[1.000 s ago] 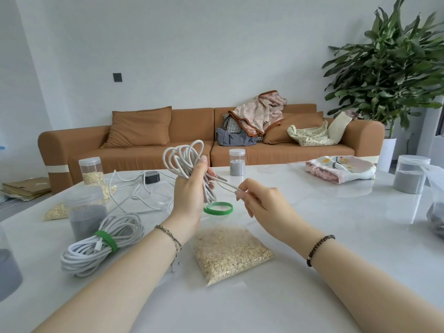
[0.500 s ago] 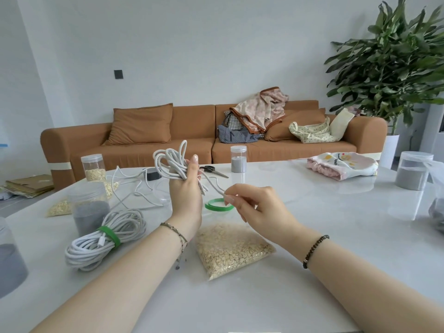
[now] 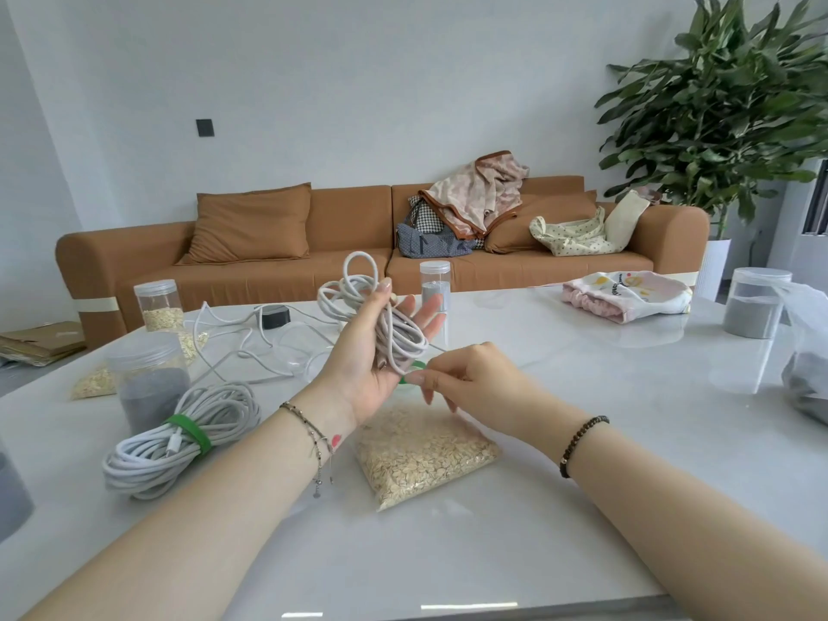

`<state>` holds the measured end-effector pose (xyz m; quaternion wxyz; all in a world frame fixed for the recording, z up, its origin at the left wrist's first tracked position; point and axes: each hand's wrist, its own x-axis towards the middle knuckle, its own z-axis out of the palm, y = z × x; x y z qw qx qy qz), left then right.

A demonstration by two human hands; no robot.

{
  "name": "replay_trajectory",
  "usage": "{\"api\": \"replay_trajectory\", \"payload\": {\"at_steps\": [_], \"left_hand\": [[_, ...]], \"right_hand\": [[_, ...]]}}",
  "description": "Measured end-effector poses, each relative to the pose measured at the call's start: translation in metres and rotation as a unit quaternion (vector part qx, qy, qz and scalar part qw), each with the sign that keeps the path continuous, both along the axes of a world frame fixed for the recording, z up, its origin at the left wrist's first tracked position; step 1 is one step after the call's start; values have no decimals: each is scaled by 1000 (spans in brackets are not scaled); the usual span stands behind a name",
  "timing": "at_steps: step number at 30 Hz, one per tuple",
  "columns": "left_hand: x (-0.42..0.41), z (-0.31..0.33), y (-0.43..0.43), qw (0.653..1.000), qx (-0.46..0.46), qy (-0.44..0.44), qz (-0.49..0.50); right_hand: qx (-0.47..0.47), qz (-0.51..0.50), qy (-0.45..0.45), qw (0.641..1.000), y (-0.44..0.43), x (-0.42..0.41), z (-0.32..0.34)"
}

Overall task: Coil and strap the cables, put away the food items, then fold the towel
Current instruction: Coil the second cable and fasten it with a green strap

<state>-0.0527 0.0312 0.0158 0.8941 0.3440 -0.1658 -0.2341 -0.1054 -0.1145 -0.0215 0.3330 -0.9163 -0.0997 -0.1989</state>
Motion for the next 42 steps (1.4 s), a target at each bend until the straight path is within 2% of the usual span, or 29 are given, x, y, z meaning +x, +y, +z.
{"api": "replay_trajectory", "payload": {"at_steps": [5,12,19,26,31,39,42], "left_hand": [[2,-3,2,996,65,-47,-43],[10,-7,3,993,105,-51,-28],[6,-5,4,989,141,-26,-28],[13,-11,0,980,186,-65,3],[18,-14,0,980,180,-73,37],[21,-11,2,992,81,-38,94],[21,-9,3,994,68,-23,86]], "right_hand": [[-96,-145,-64,983,-10,-1,4],[-144,-137,-158,967,-17,5,1],[-100,-136,-202,965,-21,7,1],[-61,-138,-209,966,-20,3,6],[-56,-79,-202,975,-19,5,3],[-78,-63,-200,975,-20,5,4],[-80,-78,-213,971,-20,6,3]]}}
